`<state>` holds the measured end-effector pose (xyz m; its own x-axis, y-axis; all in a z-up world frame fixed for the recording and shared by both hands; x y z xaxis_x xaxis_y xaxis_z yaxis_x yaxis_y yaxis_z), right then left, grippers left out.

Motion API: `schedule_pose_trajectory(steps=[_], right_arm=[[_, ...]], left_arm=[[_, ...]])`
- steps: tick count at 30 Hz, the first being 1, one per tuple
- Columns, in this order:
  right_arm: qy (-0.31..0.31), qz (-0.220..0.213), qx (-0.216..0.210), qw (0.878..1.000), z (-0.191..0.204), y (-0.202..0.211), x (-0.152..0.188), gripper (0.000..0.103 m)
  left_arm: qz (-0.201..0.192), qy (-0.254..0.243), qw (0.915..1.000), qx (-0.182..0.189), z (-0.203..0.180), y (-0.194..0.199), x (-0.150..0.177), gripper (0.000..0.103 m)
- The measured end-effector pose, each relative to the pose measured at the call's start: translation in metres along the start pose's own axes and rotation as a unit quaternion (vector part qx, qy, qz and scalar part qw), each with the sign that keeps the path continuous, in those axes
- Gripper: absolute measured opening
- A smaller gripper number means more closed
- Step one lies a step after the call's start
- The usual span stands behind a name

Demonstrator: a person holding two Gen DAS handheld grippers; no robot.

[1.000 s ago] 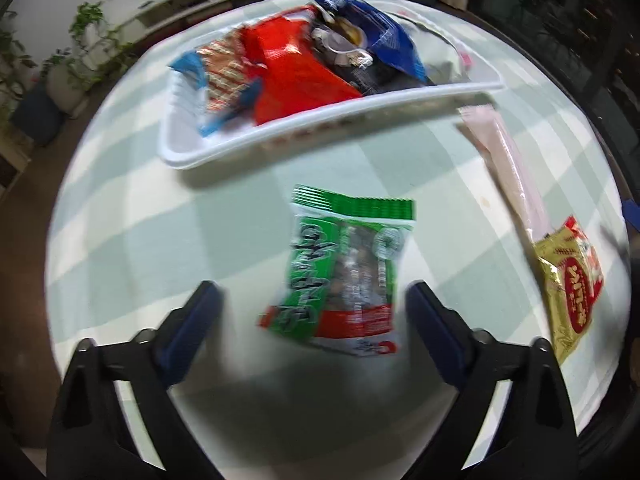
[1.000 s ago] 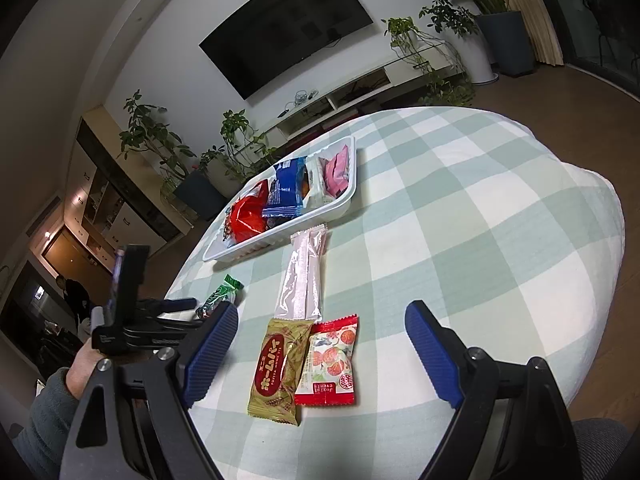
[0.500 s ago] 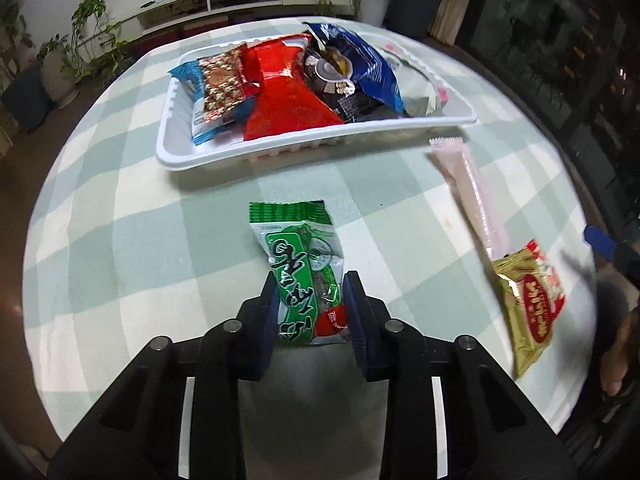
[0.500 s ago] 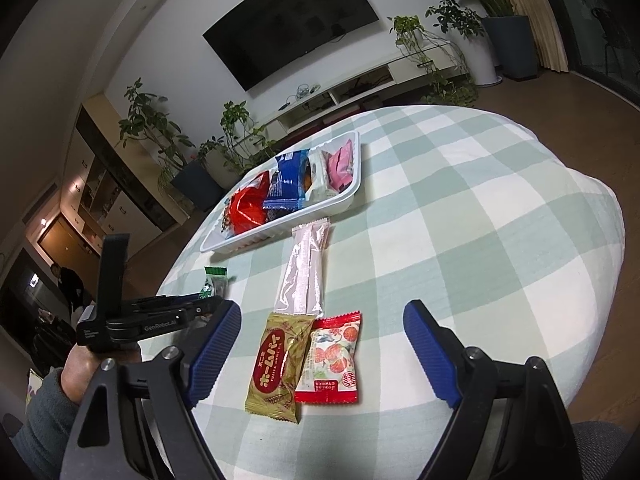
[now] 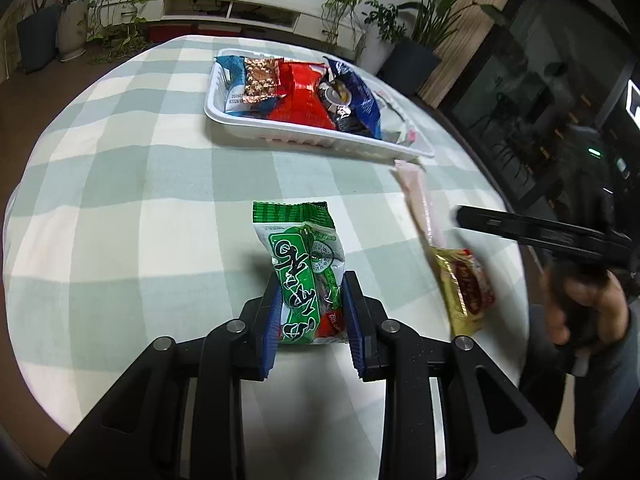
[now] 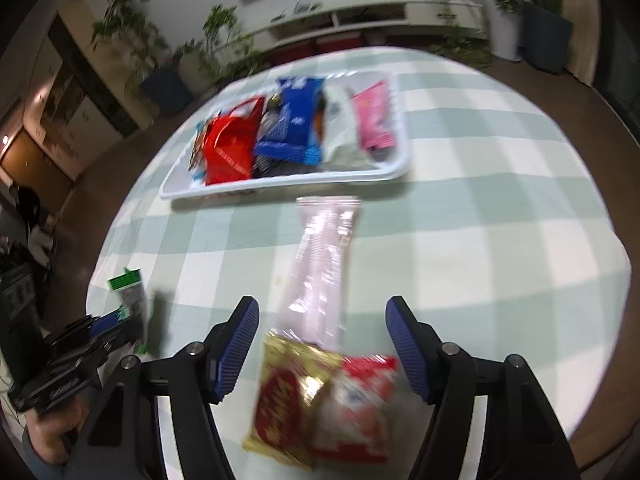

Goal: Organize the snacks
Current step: 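Grasp the green packet with the left gripper while the right gripper grasps the pink long packet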

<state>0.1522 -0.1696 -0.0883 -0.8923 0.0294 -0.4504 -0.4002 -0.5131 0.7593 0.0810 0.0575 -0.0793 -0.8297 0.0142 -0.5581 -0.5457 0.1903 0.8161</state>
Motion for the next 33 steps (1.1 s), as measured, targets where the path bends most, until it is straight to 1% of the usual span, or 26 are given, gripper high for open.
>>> schedule_pose_trajectory(steps=[4, 6, 7, 10, 12, 13, 14, 15, 17, 21, 25, 33], right_arm=[[0.020, 0.031, 0.046, 0.998, 0.006, -0.031, -0.013, 0.063], [0.029, 0.049, 0.063, 0.996, 0.007, -0.044, -0.015, 0.054], [0.029, 0.058, 0.068, 0.996, 0.007, -0.049, -0.016, 0.054], [0.054, 0.056, 0.094, 0.993, 0.013, -0.053, -0.014, 0.046], [0.065, 0.057, 0.101, 0.991, 0.016, -0.053, -0.013, 0.035], [0.067, 0.059, 0.100, 0.991, 0.017, -0.053, -0.012, 0.033], [0.067, 0.061, 0.097, 0.991, 0.017, -0.053, -0.013, 0.028], [0.065, 0.063, 0.093, 0.992, 0.017, -0.052, -0.013, 0.025], [0.055, 0.062, 0.081, 0.993, 0.013, -0.051, -0.016, 0.024], [0.021, 0.049, 0.045, 0.998, 0.005, -0.045, -0.018, 0.022], [-0.002, 0.020, 0.001, 1.000, 0.005, -0.026, -0.018, 0.022], [-0.019, -0.038, -0.070, 0.997, 0.010, 0.022, -0.031, 0.022]], left_arm=[[-0.002, 0.007, 0.9999, 0.008, 0.003, 0.005, 0.009, 0.026], [-0.002, 0.011, 0.9999, 0.012, 0.004, 0.006, 0.012, 0.026], [-0.001, 0.011, 0.9998, 0.014, 0.005, 0.006, 0.013, 0.026], [0.000, 0.011, 0.9998, 0.019, 0.006, 0.007, 0.016, 0.026], [-0.001, 0.012, 0.9997, 0.022, 0.007, 0.007, 0.015, 0.026], [-0.002, 0.012, 0.9997, 0.022, 0.007, 0.007, 0.015, 0.026], [-0.002, 0.013, 0.9996, 0.023, 0.007, 0.007, 0.015, 0.026], [-0.002, 0.013, 0.9996, 0.024, 0.007, 0.007, 0.015, 0.026], [-0.003, 0.015, 0.9996, 0.025, 0.007, 0.007, 0.014, 0.026], [-0.006, 0.020, 0.9994, 0.028, 0.011, 0.010, 0.012, 0.026], [-0.011, 0.026, 0.9991, 0.032, 0.014, 0.015, 0.010, 0.026], [-0.019, 0.029, 0.9990, 0.027, 0.014, 0.020, -0.001, 0.026]])
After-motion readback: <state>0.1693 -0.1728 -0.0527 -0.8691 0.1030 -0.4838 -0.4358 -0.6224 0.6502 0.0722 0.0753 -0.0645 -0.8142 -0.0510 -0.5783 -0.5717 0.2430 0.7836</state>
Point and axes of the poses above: each gripper's, at about its wrist camera, not at the fingertips, and y roughly against the way its jaws point, z to its left, x to its underside, the point moved 1 cm from there along -y, roughly the way its jaws point, and after that the axes turned 15 degrees about -x, right-handed, at the moved point
